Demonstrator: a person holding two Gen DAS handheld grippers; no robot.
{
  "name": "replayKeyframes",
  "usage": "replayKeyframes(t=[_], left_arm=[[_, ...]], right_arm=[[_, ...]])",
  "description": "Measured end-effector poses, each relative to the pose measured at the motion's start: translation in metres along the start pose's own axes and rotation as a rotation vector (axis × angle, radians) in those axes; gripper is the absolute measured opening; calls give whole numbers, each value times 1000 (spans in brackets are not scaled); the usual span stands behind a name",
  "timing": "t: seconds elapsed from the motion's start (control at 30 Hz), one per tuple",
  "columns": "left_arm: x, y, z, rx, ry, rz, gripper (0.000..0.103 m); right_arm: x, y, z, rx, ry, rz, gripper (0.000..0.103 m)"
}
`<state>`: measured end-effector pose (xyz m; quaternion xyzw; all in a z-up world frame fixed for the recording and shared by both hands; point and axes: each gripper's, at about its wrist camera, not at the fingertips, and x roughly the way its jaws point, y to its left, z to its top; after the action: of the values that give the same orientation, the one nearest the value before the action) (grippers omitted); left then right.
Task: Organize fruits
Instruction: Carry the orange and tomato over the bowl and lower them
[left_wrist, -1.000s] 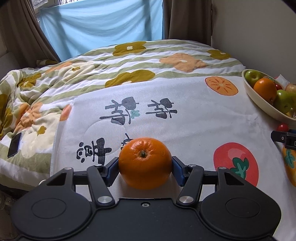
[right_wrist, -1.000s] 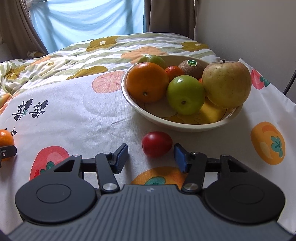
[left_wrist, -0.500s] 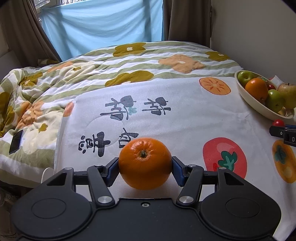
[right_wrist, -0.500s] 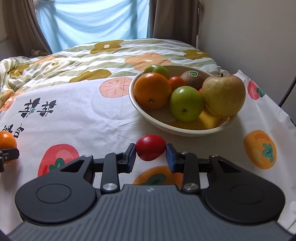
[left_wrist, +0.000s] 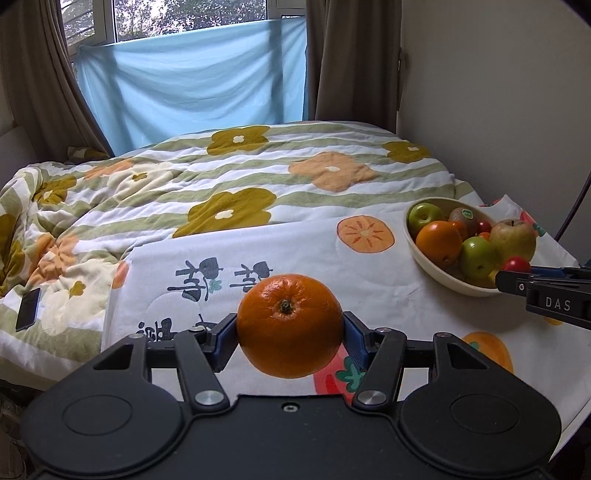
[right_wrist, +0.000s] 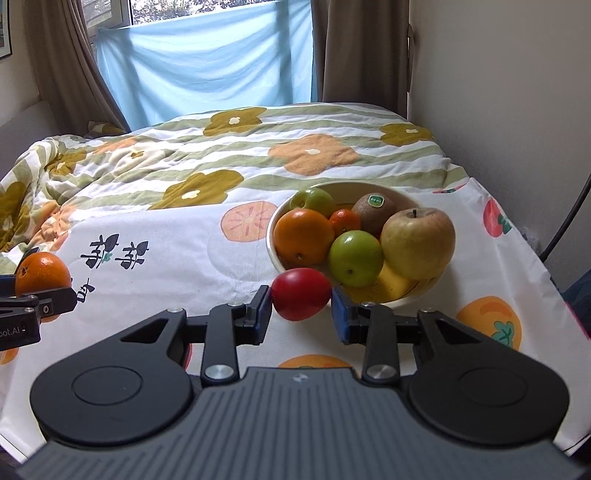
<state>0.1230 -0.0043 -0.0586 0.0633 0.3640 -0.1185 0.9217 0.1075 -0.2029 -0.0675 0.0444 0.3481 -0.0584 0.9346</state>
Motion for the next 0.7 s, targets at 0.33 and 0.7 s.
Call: replayKeyframes(t=[0.33,0.7], left_arm=[[-10,-69,46,21,-50,-19,63],[40,-139,101,30,-55,-23,63]], right_arm=[[-15,-66,44,-24,-29,28,50],[29,-138,93,-78,-29,67,50]])
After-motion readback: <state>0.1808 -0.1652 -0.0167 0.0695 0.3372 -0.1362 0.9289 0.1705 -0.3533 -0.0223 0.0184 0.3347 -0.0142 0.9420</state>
